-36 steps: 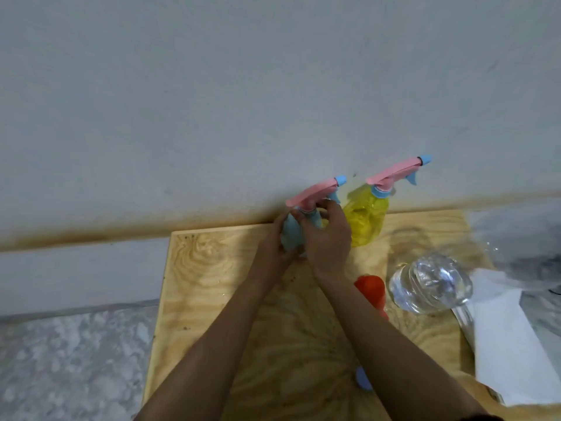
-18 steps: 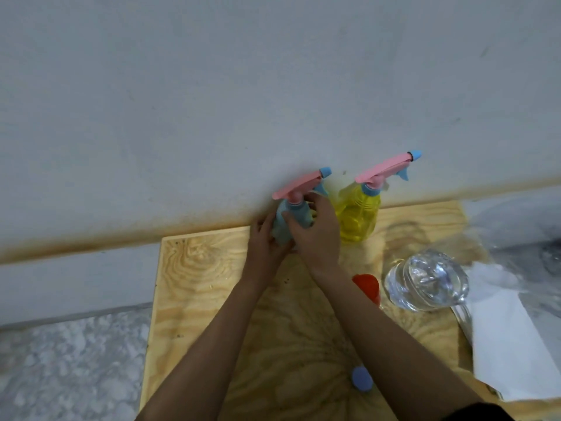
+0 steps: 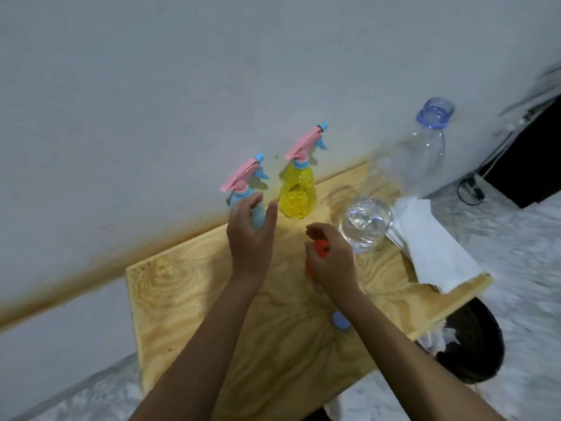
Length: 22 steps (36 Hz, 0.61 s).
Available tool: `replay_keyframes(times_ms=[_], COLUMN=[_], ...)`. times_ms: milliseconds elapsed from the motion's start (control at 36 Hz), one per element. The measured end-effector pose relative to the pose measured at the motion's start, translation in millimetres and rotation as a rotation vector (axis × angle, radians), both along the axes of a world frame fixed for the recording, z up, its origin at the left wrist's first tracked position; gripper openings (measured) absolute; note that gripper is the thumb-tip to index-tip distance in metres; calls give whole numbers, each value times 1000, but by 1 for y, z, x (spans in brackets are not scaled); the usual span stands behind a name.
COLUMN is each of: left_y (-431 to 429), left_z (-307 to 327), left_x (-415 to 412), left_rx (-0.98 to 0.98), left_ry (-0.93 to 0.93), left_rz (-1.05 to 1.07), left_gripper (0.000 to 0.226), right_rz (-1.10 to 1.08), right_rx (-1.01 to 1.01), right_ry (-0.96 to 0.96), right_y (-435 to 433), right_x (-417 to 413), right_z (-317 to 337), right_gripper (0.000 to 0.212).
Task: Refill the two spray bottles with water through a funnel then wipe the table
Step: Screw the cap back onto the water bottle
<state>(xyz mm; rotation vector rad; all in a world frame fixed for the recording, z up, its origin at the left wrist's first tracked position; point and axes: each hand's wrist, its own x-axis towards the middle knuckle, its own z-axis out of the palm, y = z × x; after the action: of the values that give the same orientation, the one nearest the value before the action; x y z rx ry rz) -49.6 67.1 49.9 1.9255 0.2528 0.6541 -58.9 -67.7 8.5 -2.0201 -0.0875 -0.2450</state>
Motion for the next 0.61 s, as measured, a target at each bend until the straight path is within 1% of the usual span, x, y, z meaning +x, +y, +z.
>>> replay_keyframes(times_ms=[83,139,167,278,333,361,472,611], left_y=[-30,-50,-61,-94,-107,-113,-129,-131], left_z=[34,54,63,84,86,86,78,70], left_x=[8,11,13,23,27,29,35,43], left_rx=[-32,-44,-38,1,2,5,31,68], left_ry=[-63,-84,-67,50,66,70,59,-25], left_rz=[-178,-330,-407,-588,-633,-648,-663,-595], left_gripper=[45,53,60,90,99,101,100,81], right_rz=[-91,-101,-88,-3,20,18,-15,-44], right_rx=[-96,-132,-162,-446,-547,-567,-480,-376], right_ry=[33,62,80,269,347,353,329,301], right_y=[-21,-33,-38,-53,-57,-57,-57,-68], right_x=[-34,-57,-67,-91,-96,-98,-99,-96], right_z=[-10,-22,-29,-58,-66,-69,-73,-69], right_gripper=[22,19,19,37,45,46,37,32])
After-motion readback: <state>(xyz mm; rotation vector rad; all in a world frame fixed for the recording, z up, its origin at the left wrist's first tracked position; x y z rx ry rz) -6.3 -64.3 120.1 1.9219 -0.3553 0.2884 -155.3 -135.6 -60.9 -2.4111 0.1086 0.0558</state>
